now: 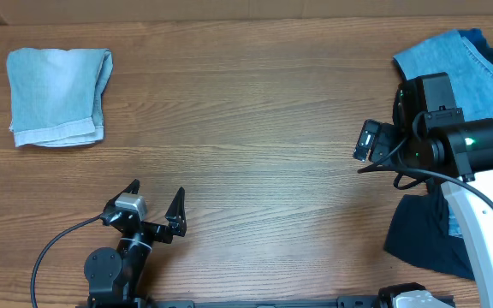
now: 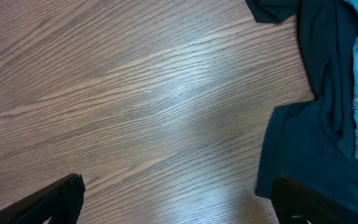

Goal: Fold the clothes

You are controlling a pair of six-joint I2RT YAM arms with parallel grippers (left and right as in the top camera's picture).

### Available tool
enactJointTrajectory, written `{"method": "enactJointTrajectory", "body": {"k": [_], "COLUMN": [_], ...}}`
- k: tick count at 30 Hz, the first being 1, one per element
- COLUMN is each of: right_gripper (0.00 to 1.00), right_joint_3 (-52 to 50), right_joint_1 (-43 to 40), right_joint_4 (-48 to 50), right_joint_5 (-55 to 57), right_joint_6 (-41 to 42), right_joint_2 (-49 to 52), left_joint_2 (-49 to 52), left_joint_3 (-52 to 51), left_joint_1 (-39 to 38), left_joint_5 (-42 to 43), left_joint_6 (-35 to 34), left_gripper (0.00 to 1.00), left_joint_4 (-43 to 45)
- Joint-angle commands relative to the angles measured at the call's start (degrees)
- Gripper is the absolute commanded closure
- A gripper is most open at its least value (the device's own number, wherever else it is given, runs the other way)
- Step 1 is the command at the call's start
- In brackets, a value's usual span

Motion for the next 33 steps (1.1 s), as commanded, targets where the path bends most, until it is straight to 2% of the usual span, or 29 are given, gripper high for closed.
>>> {"method": "enactJointTrajectory", "body": {"k": [1,14,20,24,28,29,33], "right_gripper": [0.0,0.0,0.0,0.0,0.0,0.0,0.0], "right_joint_3": [-0.1,-0.1,-0.7,-9.5,-29.7,-32.5,-51.7], "right_joint_1": [0.1,0.1,0.1,0.2,0.2,0.2,0.2], "right_joint_4": [0.3,0.2,2.2,14.8,29.0,30.4,36.8], "right_joint_5": [-0.2,-0.2,5.4,5.1,5.2,5.2,5.2], "right_joint_6": [0.1,0.1,-0.3,-0.3,-0.3,-0.3,0.1], "right_joint_2": [0.0,0.0,0.0,-11.4,-30.9,-33.7,-55.6], "left_joint_2": [-0.7,-0.7,-0.7,-0.7,-0.7,-0.7,-0.7], "left_joint_3": [-0.5,-0.5,-0.5,-0.5,-0.5,-0.5,-0.5], "left_joint_1": [0.2,0.2,0.2,0.2,0.2,0.2,0.2], "left_joint_5": [0.2,0.2,0.2,0.2,0.2,0.2,0.2], "left_joint_6": [-0.8,-0.8,-0.8,-0.8,-0.8,-0.8,-0.8], "left_gripper": [0.0,0.0,0.0,0.0,0.0,0.0,0.0], "left_joint_4": [0.4,0.4,0.4,0.4,0.4,0.4,0.4]}}
